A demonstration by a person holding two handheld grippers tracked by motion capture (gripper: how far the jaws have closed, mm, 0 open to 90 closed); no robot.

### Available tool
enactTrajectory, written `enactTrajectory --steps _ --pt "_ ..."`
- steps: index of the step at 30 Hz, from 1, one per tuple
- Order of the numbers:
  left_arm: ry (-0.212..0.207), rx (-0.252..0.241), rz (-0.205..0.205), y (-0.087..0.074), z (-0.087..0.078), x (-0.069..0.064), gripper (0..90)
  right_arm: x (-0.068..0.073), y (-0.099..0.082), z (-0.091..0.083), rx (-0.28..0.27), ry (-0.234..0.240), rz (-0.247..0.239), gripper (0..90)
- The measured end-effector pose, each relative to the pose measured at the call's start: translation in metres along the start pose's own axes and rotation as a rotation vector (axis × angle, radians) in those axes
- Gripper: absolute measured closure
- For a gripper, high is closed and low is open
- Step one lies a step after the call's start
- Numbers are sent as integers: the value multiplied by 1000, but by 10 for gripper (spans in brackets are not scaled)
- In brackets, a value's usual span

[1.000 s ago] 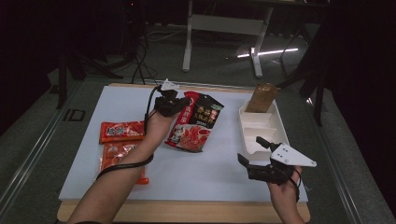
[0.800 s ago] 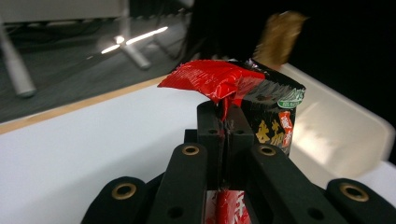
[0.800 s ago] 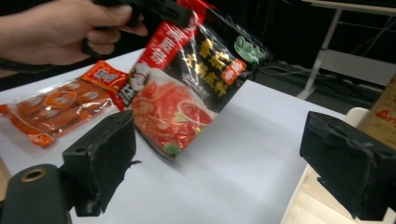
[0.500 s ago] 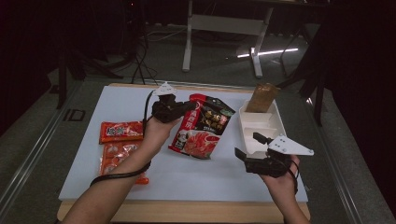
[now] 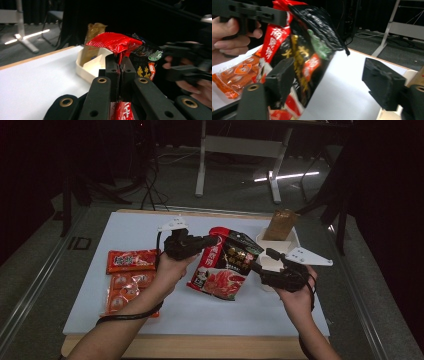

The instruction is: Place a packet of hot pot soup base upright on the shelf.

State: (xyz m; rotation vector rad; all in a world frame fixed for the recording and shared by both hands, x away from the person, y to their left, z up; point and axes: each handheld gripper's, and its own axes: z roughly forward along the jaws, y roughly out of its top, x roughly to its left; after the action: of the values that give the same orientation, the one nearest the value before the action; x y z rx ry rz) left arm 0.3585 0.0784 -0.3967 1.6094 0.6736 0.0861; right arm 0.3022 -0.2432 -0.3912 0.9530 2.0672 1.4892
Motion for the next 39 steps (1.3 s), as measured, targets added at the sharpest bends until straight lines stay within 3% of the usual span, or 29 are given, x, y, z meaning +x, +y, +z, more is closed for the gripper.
enactTrajectory --steps 7,8,11,17,24,29,32,35,39 --pt "-59 -21 -16 -1 3 -3 882 -2 5 -1 10 43 12 439" --pt "-64 -26 -14 -1 4 -3 882 -2 6 -1 14 47 11 513" --pt "-91 -48 -19 -2 6 -4 881 -1 7 -2 24 78 17 626" --pt "-126 -64 -21 -5 8 -5 880 -2 13 -5 -11 124 50 718" --pt "-133 -55 -15 -6 6 -7 856 -1 19 -11 -15 145 62 758" --pt "-127 -37 -4 -10 4 -7 830 2 24 -12 18 134 17 764" --pt "-134 -21 8 -11 4 -9 805 1 27 -14 29 156 17 768" --pt "-143 -6 22 -11 4 -10 767 2 28 -17 25 165 14 766" --pt "-136 13 30 -13 2 -11 621 3 31 -20 24 157 0 766"
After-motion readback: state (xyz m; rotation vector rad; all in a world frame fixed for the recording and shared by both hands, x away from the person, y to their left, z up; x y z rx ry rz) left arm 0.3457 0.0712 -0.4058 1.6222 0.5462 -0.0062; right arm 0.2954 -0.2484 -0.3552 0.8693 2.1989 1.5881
